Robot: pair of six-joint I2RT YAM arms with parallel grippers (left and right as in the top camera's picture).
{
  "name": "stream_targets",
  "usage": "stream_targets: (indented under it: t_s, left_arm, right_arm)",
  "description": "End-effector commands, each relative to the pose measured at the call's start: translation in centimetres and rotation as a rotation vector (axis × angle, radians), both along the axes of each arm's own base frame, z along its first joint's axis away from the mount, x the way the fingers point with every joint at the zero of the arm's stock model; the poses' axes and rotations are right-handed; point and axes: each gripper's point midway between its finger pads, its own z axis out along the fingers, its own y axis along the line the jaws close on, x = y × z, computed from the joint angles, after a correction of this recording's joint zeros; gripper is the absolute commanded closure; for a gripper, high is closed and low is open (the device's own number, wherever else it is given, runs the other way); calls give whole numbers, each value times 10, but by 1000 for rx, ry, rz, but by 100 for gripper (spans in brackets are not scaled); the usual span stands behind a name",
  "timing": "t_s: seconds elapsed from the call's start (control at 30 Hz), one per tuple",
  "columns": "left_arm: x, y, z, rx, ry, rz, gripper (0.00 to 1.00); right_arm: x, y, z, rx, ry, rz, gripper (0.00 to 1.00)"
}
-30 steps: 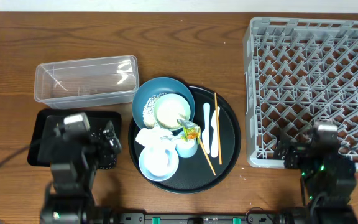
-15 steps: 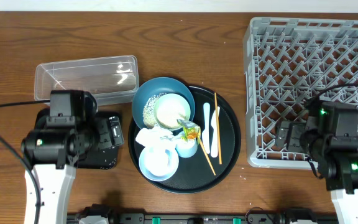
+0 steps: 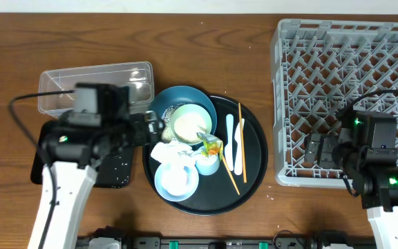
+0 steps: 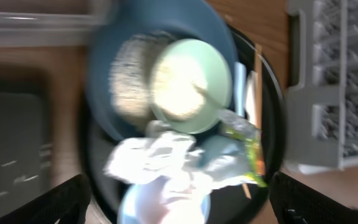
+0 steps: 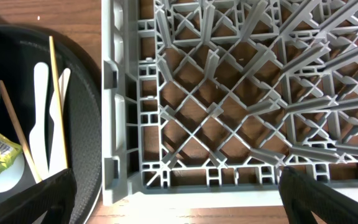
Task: Sort waste into correct bins and load items into the dishwasher rack
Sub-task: 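Reach the left gripper to the round tray and grasp the tissue and wrapper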
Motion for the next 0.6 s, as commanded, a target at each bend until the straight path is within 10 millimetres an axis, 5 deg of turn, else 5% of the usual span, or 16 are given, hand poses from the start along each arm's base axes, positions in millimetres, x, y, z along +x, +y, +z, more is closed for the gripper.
stream_targets:
  t_s: [0.0,0.27,0.4,0.57]
  left_arm:
    - [-1,-34,-9,-45,61,-73,8]
    - [-12,-97,-63,25,182,-273,16]
    - [-9,-97,-89,179,177,-280,18]
    - [0,-106,-95,248,109,-294,18]
  right_arm:
    - [2,4,9,12,-23,1,1]
    - [2,4,9,12,-22,1,1]
    - [2,4,8,12,-18,1,2]
    - [2,4,8,12,-19,1,1]
